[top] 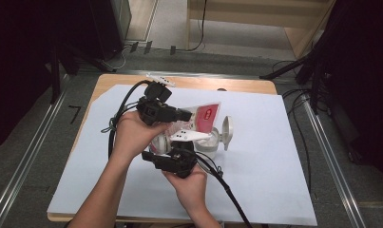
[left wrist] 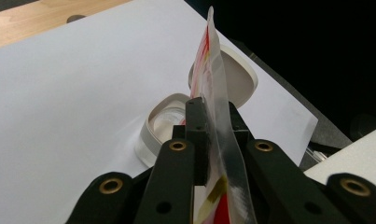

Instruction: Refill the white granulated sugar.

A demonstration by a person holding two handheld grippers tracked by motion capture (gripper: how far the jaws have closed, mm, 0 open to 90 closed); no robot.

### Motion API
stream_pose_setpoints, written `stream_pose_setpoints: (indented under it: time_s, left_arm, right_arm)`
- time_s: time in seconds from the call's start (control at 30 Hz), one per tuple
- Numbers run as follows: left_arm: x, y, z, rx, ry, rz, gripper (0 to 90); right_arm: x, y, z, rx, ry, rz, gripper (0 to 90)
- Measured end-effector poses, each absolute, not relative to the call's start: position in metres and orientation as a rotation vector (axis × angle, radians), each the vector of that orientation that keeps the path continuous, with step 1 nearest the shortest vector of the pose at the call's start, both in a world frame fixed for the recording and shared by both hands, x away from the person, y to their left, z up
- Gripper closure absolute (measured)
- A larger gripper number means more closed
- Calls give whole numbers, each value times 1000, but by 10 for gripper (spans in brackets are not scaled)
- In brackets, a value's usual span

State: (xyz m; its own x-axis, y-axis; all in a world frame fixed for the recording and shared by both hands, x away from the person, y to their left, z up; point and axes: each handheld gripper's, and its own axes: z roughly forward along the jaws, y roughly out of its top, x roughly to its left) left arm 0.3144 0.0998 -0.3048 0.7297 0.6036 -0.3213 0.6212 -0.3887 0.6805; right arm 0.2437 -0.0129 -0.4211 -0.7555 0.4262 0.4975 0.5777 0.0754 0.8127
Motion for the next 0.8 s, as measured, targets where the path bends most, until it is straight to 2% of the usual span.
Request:
stream_pose_setpoints:
  time_s: [0.4,0.53,0.8]
  left_arm:
    - [313,100,-303,2099,922,-18,866]
    - [313,100,-303,2100,922,-18,866]
    - [313,102,-301,2087,924,-11,863]
  right_arm:
    - [241,-10,-420,-1014,-2254,-1777,583]
    - [241,-10,-419,-1015,-2286,-1773,617]
    - [242,-10,-418,-1011,-2256,-1778,623]
